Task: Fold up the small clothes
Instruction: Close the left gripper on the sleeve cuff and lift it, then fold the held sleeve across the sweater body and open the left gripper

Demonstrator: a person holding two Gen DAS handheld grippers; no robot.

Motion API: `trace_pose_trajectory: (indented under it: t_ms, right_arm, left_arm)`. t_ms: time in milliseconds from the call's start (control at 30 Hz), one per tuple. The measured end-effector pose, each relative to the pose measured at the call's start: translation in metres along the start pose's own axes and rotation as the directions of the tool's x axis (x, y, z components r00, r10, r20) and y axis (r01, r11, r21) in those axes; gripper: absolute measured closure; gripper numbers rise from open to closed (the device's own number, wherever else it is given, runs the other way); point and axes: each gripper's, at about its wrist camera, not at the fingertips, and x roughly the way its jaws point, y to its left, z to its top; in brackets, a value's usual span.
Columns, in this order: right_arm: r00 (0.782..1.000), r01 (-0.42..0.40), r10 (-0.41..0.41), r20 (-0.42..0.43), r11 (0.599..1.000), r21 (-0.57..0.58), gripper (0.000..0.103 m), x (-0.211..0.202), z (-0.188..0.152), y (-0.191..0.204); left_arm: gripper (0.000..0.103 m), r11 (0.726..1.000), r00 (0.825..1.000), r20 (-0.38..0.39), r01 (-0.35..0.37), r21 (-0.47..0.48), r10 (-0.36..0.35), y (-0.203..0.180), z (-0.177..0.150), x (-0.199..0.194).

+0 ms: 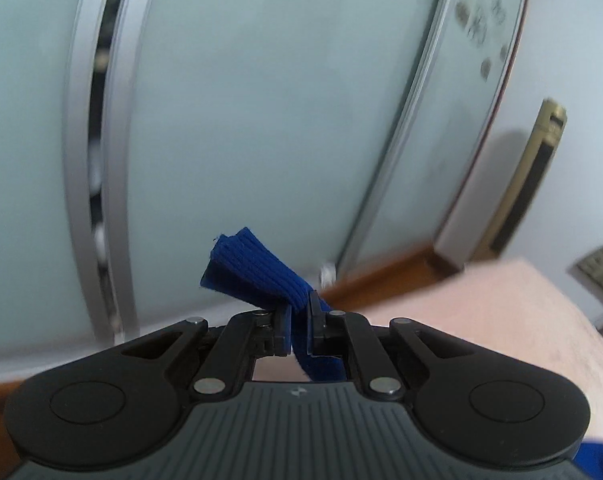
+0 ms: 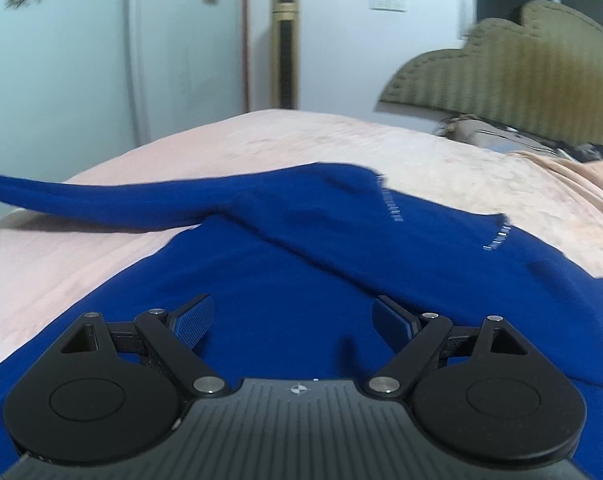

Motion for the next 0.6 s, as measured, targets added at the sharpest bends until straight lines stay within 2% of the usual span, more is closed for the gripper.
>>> trace_pose_trajectory:
  t_ms: [67, 133, 233, 267, 333, 400, 500, 600]
  right_arm:
    - [1.000, 0.021, -0.022, 0.008, 0.999, 0.029, 0.014, -0.004, -0.002, -0.012]
    - [0.999, 0.043, -0.044, 0.009, 0.997, 0.062, 0.014, -0.006, -0.006, -0.025]
    - [0.997, 0.071, -0.072, 0.001, 0.990, 0.125, 0.014, -0.007, -0.012, -0.043]
    - [0.997, 0.076, -0.077, 0.000, 0.986, 0.150, 0.014, -0.008, -0.015, -0.049]
    - [0.996, 0.084, -0.087, 0.007, 0.976, 0.200, 0.014, -0.013, -0.021, -0.063]
    - [0.994, 0.099, -0.106, 0.015, 0.966, 0.240, 0.014, -0.017, -0.026, -0.073]
    - [0.988, 0.140, -0.154, 0.026, 0.948, 0.286, 0.014, -0.023, -0.033, -0.091]
    - [0.981, 0.174, -0.194, 0.026, 0.926, 0.335, 0.014, -0.029, -0.041, -0.108]
  left_arm:
    - [0.097, 0.996, 0.999, 0.042, 0.022, 0.087, -0.025, -0.038, 0.004, 0.001]
    - [0.097, 0.987, 0.995, 0.054, 0.073, 0.142, -0.082, -0.074, 0.002, -0.005]
    - [0.097, 0.945, 0.978, 0.019, 0.198, 0.260, -0.210, -0.132, -0.013, -0.020]
    - [0.097, 0.919, 0.967, 0.004, 0.242, 0.310, -0.256, -0.152, -0.022, -0.028]
    - [0.096, 0.851, 0.938, -0.021, 0.323, 0.413, -0.346, -0.189, -0.047, -0.048]
    - [0.096, 0.774, 0.901, -0.069, 0.406, 0.487, -0.429, -0.219, -0.076, -0.069]
    - [0.096, 0.625, 0.833, -0.192, 0.523, 0.580, -0.519, -0.256, -0.133, -0.097]
    - [0.096, 0.472, 0.768, -0.327, 0.610, 0.636, -0.551, -0.281, -0.186, -0.119]
